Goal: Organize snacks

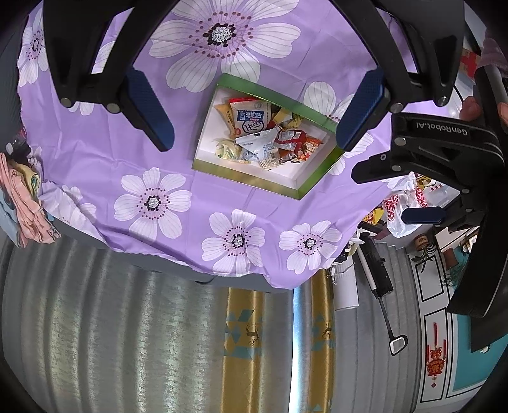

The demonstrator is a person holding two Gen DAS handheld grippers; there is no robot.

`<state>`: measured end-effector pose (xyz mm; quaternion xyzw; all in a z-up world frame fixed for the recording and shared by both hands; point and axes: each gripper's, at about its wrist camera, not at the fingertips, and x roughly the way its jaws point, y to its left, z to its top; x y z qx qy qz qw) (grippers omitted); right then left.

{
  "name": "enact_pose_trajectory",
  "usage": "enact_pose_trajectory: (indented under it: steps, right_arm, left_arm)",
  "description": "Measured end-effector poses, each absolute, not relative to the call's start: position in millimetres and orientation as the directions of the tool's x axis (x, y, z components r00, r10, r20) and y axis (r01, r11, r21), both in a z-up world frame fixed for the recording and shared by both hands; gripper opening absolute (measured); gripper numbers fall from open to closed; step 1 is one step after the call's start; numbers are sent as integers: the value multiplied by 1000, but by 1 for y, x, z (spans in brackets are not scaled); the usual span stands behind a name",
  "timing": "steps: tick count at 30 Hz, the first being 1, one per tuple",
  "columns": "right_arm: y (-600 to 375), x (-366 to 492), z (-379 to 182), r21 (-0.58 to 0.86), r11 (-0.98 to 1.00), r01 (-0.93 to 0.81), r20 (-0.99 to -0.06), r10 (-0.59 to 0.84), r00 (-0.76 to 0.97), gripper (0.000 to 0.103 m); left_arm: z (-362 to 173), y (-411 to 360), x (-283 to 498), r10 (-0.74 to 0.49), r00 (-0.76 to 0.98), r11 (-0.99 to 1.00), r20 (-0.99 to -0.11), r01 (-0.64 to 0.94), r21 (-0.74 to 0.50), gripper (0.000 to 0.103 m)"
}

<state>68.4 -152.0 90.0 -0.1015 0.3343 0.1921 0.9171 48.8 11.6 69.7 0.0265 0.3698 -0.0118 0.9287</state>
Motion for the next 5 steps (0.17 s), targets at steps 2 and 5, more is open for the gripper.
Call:
enact_pose_trajectory:
  steps: [2,5]
  right_arm:
    - [-152,69,90,-58,905,-422,-652,285,702,103]
    - [-152,72,89,-56,906,-420,-656,284,700,103]
  left_arm:
    - [70,11,52,-4,729,998,-684,43,40,102]
    - [70,11,52,-4,728,998,-686,41,38,102]
